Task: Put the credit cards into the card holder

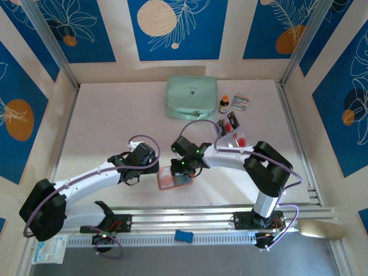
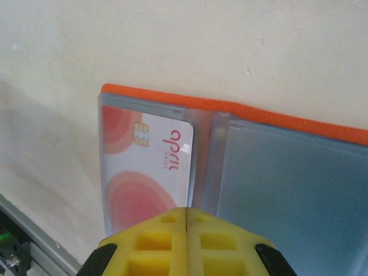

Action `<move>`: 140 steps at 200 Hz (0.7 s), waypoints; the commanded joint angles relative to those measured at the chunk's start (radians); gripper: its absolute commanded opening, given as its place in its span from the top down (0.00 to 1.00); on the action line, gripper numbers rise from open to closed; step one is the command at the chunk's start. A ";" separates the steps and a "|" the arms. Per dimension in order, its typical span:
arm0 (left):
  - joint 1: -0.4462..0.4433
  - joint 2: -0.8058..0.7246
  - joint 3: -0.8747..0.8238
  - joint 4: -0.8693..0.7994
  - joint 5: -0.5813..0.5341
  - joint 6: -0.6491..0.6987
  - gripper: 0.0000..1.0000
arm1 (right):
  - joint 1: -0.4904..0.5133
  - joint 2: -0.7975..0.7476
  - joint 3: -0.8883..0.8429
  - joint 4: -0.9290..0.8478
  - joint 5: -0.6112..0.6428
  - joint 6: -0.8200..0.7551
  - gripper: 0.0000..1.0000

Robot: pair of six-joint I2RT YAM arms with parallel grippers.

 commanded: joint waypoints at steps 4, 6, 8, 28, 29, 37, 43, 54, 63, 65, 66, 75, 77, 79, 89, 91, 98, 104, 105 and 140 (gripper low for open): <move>0.012 -0.023 0.037 -0.027 0.002 0.031 0.00 | -0.023 -0.065 -0.026 -0.036 0.014 0.004 0.95; 0.013 -0.024 0.037 -0.027 0.003 0.031 0.00 | -0.024 -0.068 -0.027 -0.038 0.016 0.004 0.95; 0.013 -0.024 0.036 -0.026 0.004 0.032 0.00 | -0.027 -0.072 -0.028 -0.040 0.018 0.002 0.95; 0.012 -0.024 0.038 -0.012 0.023 0.031 0.00 | -0.049 -0.110 -0.040 -0.070 0.051 -0.013 0.88; 0.012 -0.023 0.038 -0.011 0.024 0.031 0.00 | -0.052 -0.112 -0.042 -0.071 0.053 -0.014 0.88; 0.012 -0.021 0.039 -0.007 0.030 0.030 0.00 | -0.063 -0.129 -0.048 -0.083 0.065 -0.021 0.84; 0.013 -0.019 0.040 -0.003 0.034 0.031 0.00 | -0.071 -0.142 -0.050 -0.092 0.075 -0.028 0.80; 0.012 -0.011 0.043 0.000 0.042 0.028 0.00 | -0.087 -0.166 -0.059 -0.110 0.099 -0.040 0.71; 0.013 -0.006 0.046 0.006 0.049 0.028 0.00 | -0.099 -0.185 -0.067 -0.123 0.115 -0.048 0.64; 0.013 -0.004 0.047 0.007 0.051 0.028 0.00 | -0.101 -0.188 -0.069 -0.125 0.118 -0.050 0.63; 0.013 -0.003 0.047 0.007 0.053 0.028 0.00 | -0.103 -0.191 -0.070 -0.127 0.120 -0.052 0.63; 0.012 0.004 0.051 0.015 0.063 0.028 0.00 | -0.113 -0.208 -0.081 -0.138 0.138 -0.057 0.57; 0.013 0.006 0.051 0.019 0.065 0.028 0.00 | -0.117 -0.211 -0.082 -0.141 0.142 -0.060 0.56; 0.012 0.007 0.051 0.020 0.068 0.028 0.00 | -0.119 -0.215 -0.085 -0.144 0.149 -0.059 0.54; 0.013 0.019 0.057 0.030 0.079 0.026 0.00 | -0.130 -0.227 -0.096 -0.163 0.179 -0.061 0.50; 0.013 0.020 0.057 0.032 0.081 0.024 0.00 | -0.131 -0.229 -0.097 -0.167 0.185 -0.062 0.49; 0.011 0.029 0.062 0.037 0.089 0.022 0.00 | -0.137 -0.233 -0.101 -0.180 0.199 -0.067 0.48; 0.010 0.037 0.066 0.041 0.095 0.019 0.00 | -0.142 -0.236 -0.102 -0.192 0.213 -0.071 0.47; 0.010 0.037 0.067 0.042 0.095 0.019 0.00 | -0.142 -0.237 -0.102 -0.195 0.215 -0.072 0.47; -0.011 0.085 0.097 0.065 0.111 0.008 0.00 | -0.149 -0.249 -0.117 -0.217 0.242 -0.085 0.47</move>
